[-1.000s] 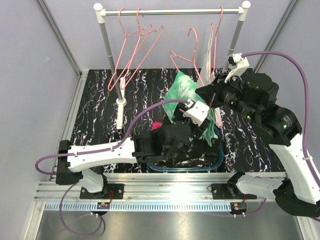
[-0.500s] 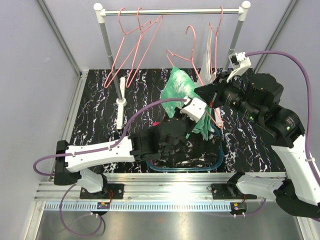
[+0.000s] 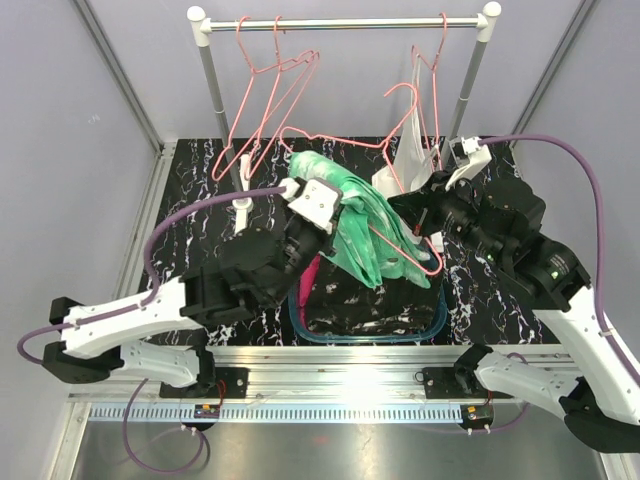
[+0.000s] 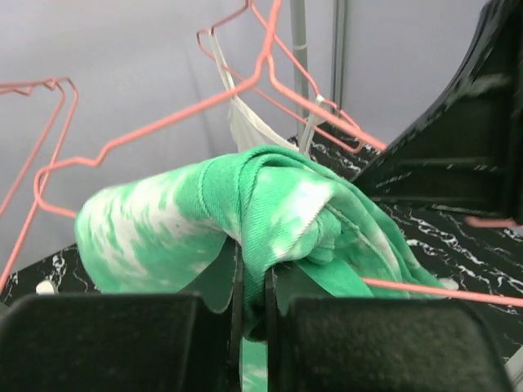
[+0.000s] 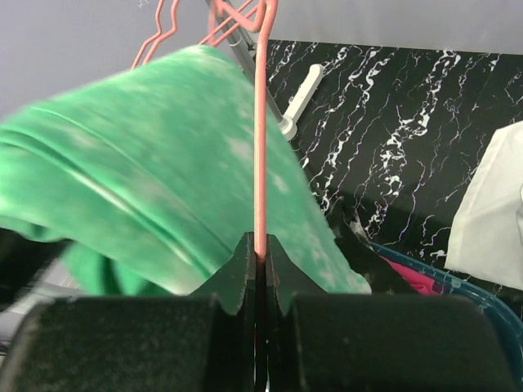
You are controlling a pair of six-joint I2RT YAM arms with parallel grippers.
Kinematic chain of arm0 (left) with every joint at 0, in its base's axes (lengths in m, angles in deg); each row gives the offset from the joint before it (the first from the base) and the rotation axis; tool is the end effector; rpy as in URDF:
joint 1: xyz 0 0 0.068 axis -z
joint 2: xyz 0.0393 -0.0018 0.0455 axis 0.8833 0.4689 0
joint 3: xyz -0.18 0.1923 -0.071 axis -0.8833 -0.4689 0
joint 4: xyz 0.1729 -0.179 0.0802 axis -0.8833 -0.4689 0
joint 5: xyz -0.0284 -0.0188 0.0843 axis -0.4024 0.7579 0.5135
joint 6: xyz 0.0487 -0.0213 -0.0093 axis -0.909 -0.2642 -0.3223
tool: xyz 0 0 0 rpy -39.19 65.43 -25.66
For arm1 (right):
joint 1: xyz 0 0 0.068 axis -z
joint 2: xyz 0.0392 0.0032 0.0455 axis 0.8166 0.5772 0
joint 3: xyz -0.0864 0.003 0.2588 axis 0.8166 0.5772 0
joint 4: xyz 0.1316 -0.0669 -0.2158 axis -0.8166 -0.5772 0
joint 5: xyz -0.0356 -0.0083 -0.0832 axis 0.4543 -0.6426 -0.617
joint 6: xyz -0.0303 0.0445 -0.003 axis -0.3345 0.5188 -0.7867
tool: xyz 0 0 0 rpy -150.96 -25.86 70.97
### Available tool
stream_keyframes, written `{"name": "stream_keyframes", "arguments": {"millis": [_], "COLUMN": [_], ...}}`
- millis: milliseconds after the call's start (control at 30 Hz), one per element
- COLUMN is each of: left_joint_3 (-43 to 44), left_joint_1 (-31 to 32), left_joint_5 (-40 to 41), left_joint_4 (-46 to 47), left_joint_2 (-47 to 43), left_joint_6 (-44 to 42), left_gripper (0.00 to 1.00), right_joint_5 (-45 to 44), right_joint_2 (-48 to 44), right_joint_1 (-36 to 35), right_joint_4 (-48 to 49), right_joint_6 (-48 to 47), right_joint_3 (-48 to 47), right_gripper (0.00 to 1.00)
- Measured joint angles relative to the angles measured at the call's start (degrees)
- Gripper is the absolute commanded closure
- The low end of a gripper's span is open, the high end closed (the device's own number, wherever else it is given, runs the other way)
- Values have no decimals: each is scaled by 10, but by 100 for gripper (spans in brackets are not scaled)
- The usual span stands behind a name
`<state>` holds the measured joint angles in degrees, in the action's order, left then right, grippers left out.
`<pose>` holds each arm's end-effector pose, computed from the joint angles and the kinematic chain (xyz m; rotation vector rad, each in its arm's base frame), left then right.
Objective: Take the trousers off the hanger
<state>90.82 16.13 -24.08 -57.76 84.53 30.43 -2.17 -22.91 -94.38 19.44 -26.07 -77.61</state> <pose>0.0760 -0.2425 0.4789 0.5010 1.4011 -0.4066 0.1295 0.1068 0.4838 -0.2802 1.7524 0.7667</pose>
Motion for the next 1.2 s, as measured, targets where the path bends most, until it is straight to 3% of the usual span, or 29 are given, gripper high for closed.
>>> {"name": "stream_keyframes", "arguments": {"millis": [633,867,1200], "left_joint_3": [120,148,142], "left_joint_1": [-1,-1,-1], "left_joint_5": [-69,-93,-158], "left_joint_4": [-42,-79,-229], "left_joint_2": [-79,-128,-165], "left_joint_6": [-46,-50,-56], "left_gripper": [100,100,100], "right_joint_5": [-4,-25,-91], "right_joint_2": [-48,-61,-83], "right_joint_1": [-1,-1,-1], "right_joint_4": [26,-15,-115], "right_joint_6": [3,-35,-108], "right_joint_3": [158,133,15], "right_gripper": [100,100,100]}}
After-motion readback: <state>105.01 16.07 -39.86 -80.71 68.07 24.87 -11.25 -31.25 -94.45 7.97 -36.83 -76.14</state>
